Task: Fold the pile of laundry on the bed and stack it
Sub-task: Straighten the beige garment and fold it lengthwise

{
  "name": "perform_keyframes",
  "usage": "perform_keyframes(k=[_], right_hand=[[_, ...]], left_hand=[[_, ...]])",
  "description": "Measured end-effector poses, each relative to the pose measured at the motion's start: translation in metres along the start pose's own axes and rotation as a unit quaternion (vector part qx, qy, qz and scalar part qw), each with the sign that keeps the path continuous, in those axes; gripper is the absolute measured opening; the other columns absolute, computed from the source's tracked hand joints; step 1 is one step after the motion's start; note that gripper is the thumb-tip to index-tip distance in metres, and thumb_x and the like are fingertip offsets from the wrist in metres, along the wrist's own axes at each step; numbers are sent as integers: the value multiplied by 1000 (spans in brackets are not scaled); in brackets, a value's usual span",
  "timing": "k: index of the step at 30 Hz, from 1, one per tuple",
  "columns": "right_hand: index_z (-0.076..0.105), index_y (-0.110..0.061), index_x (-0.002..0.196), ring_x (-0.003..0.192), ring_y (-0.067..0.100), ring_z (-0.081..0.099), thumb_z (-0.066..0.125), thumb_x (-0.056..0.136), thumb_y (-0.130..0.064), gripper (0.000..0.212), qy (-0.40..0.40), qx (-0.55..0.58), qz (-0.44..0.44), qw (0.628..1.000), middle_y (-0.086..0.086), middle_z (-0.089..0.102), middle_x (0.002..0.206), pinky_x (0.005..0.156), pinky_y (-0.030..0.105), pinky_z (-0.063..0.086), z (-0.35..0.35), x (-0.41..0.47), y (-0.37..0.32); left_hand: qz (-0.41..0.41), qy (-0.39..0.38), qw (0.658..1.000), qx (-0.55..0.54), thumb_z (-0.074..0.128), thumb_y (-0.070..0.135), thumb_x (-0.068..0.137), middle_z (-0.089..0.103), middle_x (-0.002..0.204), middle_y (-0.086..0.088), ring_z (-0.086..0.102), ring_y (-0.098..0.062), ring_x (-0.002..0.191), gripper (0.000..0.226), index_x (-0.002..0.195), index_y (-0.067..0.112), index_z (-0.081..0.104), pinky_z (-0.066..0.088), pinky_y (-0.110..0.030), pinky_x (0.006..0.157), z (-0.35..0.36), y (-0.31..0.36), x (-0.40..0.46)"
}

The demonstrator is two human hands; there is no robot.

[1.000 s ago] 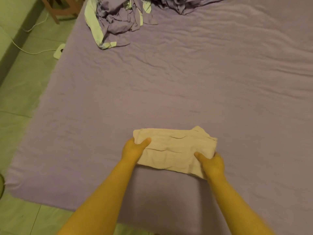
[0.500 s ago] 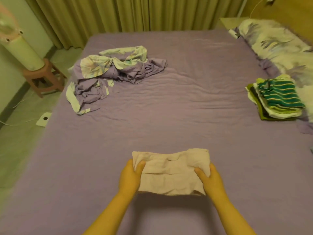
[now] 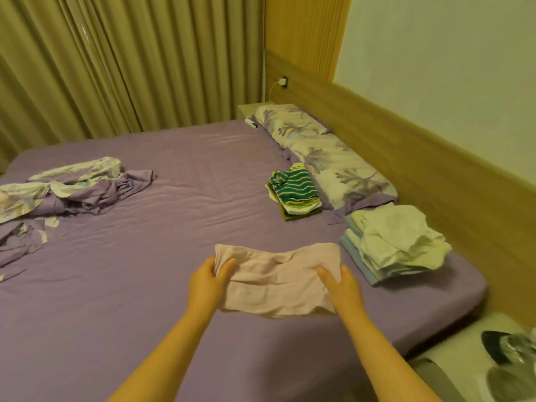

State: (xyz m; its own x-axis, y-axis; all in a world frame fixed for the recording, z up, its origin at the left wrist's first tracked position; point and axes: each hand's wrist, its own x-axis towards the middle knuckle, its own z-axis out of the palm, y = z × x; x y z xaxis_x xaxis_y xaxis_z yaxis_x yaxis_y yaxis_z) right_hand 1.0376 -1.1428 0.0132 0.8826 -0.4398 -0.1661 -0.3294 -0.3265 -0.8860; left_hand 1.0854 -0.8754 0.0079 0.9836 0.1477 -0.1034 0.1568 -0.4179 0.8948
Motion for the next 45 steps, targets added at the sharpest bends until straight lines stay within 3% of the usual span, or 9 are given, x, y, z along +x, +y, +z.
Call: perform_keyframes(k=[9,18,24,28,31,35,39,43,45], right_hand=[[43,-8,139,125,32,46,46,99,-31,46,56,18,28,998,13,50,138,102,38,39,-149,67,36],[57,-8,106,97,26,54,52,97,-25,20,81,-48,40,995,5,60,96,73,30,43,-217,180,44],[42,-9,141,125,36,45,40,102,-27,43,77,-118,65,988,16,48,139,95,39,39,-261,272,58],[51,-6,132,117,33,51,45,100,-24,37,67,-123,42,989,17,55,132,82,30,37,-289,336,82],[56,-8,127,108,31,54,46,100,-25,34,44,-136,47,989,17,59,125,76,29,37,-308,385,102],[50,-3,134,116,36,51,48,99,-22,39,19,-150,62,987,19,56,130,87,37,41,-317,432,127],[48,-5,136,117,35,51,46,100,-20,39,-38,-199,73,977,18,55,132,85,36,41,-313,458,154],[47,-5,136,114,34,51,50,98,-17,40,-70,-297,72,950,18,52,132,86,39,44,-304,469,170],[45,-7,137,118,33,46,52,96,-18,42,-59,-369,39,927,16,48,133,93,41,43,-301,472,170]], left_hand=[[26,-80,996,-13,61,38,91,64,75,1,58,-12,71,22,79,20,58,43,-31,59,154,85,5],[1,-147,989,9,52,39,95,59,96,-2,58,-25,92,22,98,18,51,43,-35,74,274,130,77],[-38,-177,983,-10,52,38,96,62,107,-7,55,-24,92,22,101,17,53,45,-37,78,352,168,110],[-114,-174,974,-93,55,35,95,59,107,-3,56,-26,99,29,116,14,56,50,-45,87,406,190,125],[-187,-156,959,-142,57,33,94,61,98,-4,58,-25,89,29,110,10,59,52,-45,80,443,197,132],[-254,-128,942,-178,56,31,95,61,89,-2,57,-19,77,23,103,10,59,47,-34,59,484,194,141],[-267,-124,944,-148,55,31,96,61,86,0,58,-17,76,18,89,15,60,46,-31,57,505,175,154],[-253,-150,956,11,51,32,98,52,64,-3,51,-18,59,31,74,12,50,44,-32,53,509,146,164],[-228,-165,955,97,50,34,98,57,74,-3,56,-22,73,25,87,12,51,47,-35,67,507,137,167]])
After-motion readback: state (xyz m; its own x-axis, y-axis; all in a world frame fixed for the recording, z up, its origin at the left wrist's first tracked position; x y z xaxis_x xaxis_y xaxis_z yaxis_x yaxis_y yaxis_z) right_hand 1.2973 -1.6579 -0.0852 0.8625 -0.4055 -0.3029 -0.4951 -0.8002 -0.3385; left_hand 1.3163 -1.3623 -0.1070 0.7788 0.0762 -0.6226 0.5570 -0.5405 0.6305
